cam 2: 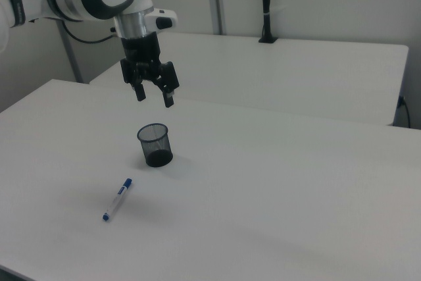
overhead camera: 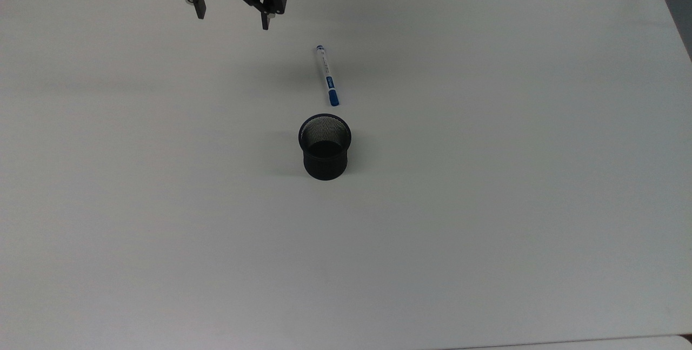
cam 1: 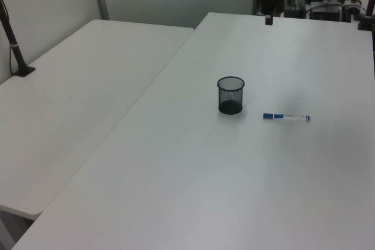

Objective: Insert the marker
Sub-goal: 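Move the gripper over the white blue-capped marker beside the cup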

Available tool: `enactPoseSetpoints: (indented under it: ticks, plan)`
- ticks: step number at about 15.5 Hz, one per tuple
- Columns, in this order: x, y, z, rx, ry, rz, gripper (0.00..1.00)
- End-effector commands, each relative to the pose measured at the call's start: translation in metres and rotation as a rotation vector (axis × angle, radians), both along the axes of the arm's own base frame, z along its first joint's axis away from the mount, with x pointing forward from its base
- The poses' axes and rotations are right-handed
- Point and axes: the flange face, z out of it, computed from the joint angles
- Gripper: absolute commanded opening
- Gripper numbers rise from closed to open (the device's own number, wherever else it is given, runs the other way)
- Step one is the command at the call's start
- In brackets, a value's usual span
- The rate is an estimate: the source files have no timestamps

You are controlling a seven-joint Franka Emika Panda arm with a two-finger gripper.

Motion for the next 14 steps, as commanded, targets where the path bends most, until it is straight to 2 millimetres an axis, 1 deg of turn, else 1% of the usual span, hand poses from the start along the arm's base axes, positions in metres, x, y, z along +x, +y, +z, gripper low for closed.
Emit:
enactPoseSetpoints:
  ticks: [1, 8, 10, 13, 14]
  plan:
    - [-0.005, 0.0, 0.001, -0.005, 0.011, -0.001, 1.0]
    - [-0.005, 0.003, -0.003, 0.002, 0.027, 0.015, 1.0]
    - [-0.004, 0.006, -0.005, 0.002, 0.029, 0.021, 1.0]
    - [-0.001, 0.019, -0.019, 0.002, 0.054, 0.03, 1.0]
    - [0.003, 0.025, -0.029, 0.002, 0.069, 0.039, 1.0]
